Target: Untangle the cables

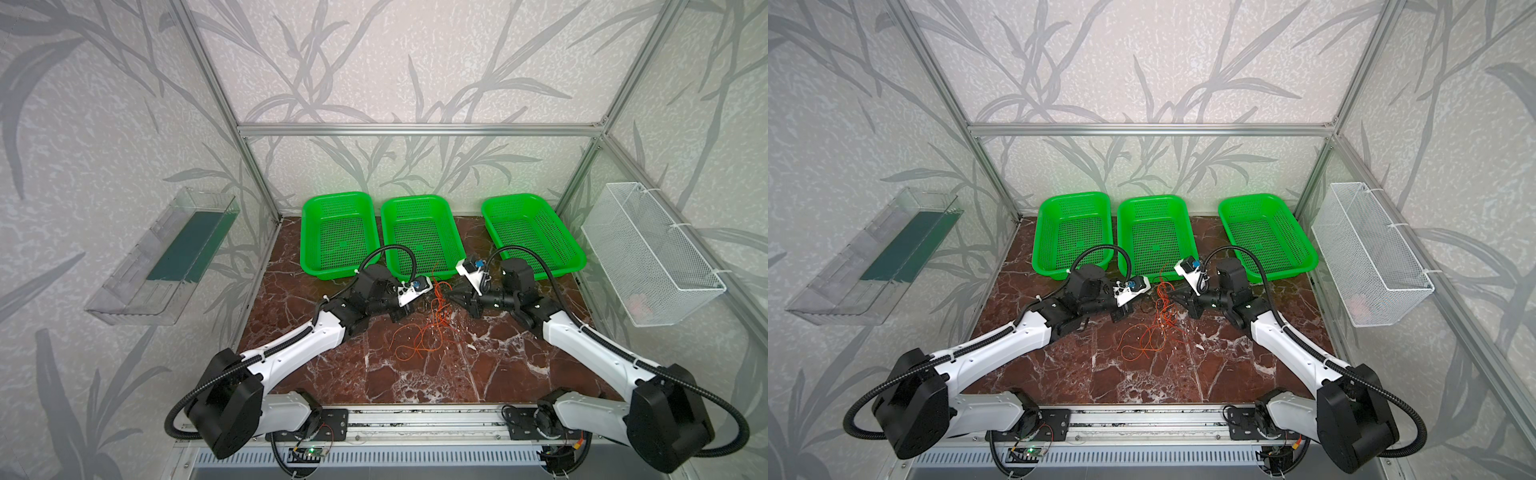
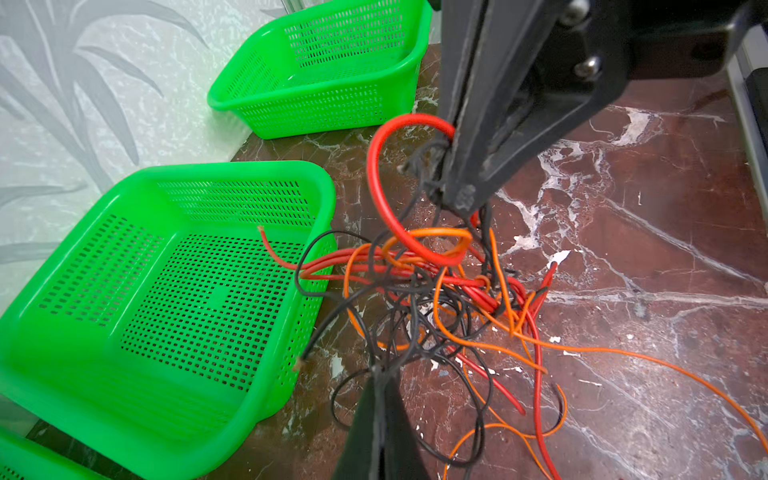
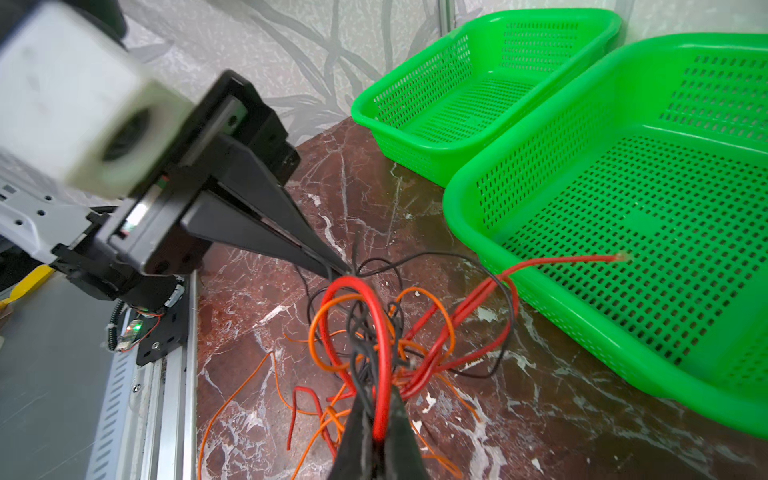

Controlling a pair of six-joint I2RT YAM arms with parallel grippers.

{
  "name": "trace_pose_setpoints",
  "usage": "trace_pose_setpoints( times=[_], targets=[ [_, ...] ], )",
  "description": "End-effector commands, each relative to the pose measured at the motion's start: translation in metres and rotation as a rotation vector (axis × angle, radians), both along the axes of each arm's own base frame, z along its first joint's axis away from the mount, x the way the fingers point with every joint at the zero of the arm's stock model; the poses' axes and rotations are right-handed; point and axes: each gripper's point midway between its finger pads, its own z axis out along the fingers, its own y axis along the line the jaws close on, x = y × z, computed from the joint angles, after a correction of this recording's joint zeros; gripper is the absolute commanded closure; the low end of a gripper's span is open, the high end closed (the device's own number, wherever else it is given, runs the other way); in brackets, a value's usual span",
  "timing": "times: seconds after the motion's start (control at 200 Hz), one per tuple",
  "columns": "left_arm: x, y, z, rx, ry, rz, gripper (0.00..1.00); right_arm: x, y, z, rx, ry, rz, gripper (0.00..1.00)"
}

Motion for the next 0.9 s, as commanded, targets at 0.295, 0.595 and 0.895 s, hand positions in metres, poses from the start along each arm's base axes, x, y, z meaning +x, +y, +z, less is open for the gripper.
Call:
trace_pose_setpoints(
  times=[0.295,0.595,0.895],
  targets=[
    [0.009,0.069,0.037,-0.008,-0.122,0.259,1.0,0.039,-0.077,-0.024,-0.032,0.192,-0.446,1.0],
    [0.013,0.141,0.051,-0.017,-0.157,0.506,1.0,0.038,-0.137,-0.065,-0.221,0.318,-0.657,1.0],
    [0.016,0.169,0.07,-0.055,-0.196,0.592,1.0,0.03,-0.162,-0.089,-0.388,0.363,-0.702,1.0]
  ],
)
